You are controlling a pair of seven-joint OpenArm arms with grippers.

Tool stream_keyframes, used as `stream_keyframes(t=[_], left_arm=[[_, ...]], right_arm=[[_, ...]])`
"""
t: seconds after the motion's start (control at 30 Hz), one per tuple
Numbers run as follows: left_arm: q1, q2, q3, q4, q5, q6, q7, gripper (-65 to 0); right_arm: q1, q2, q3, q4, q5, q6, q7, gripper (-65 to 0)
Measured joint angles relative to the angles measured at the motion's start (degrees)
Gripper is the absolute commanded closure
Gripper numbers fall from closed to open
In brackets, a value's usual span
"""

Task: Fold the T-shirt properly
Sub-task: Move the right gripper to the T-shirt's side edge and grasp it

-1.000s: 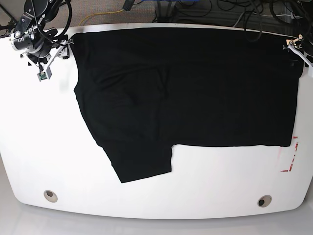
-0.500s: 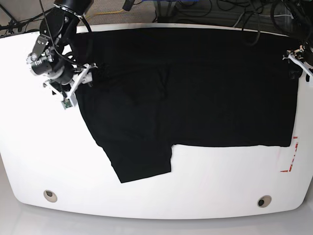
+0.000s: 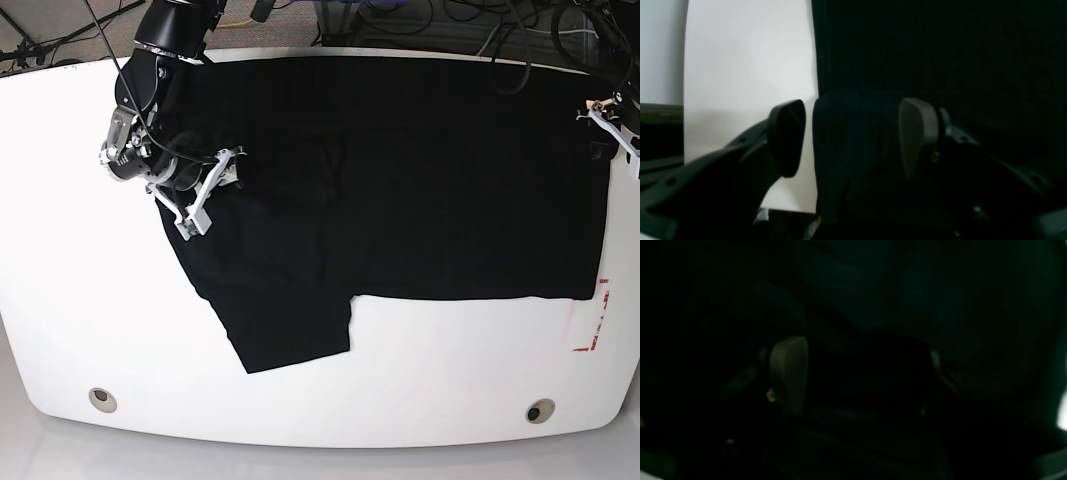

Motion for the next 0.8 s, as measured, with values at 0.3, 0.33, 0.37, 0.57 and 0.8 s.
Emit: stream_keyframes(t=[0.3, 0.33, 0.37, 0.57, 0.8], left_arm=[[0.0, 0.0, 0.0, 0.0, 0.0, 0.0, 0.0, -39.7], [0.0, 0.0, 0.0, 0.0, 0.0, 0.0, 0.0, -39.7], [0.0, 0.0, 0.0, 0.0, 0.0, 0.0, 0.0, -39.7], [0.0, 0.0, 0.0, 0.0, 0.0, 0.0, 0.0, -39.7], [0.0, 0.0, 0.0, 0.0, 0.0, 0.0, 0.0, -39.7]], right_arm=[[1.0, 0.0, -0.2, -0.4, -0.6, 0.0, 0.0, 0.0], [1.4, 0.0, -0.2, -0.4, -0.6, 0.0, 0.1, 0.0], [1.7, 0.0, -0.2, -0.5, -0.5, 0.0, 0.4, 0.0], [4.1, 0.2, -0.1, -1.6, -0.6, 0.0, 0.3, 0.0], [8.1, 0.4, 0.0, -5.0, -0.4, 0.0, 0.4, 0.0]])
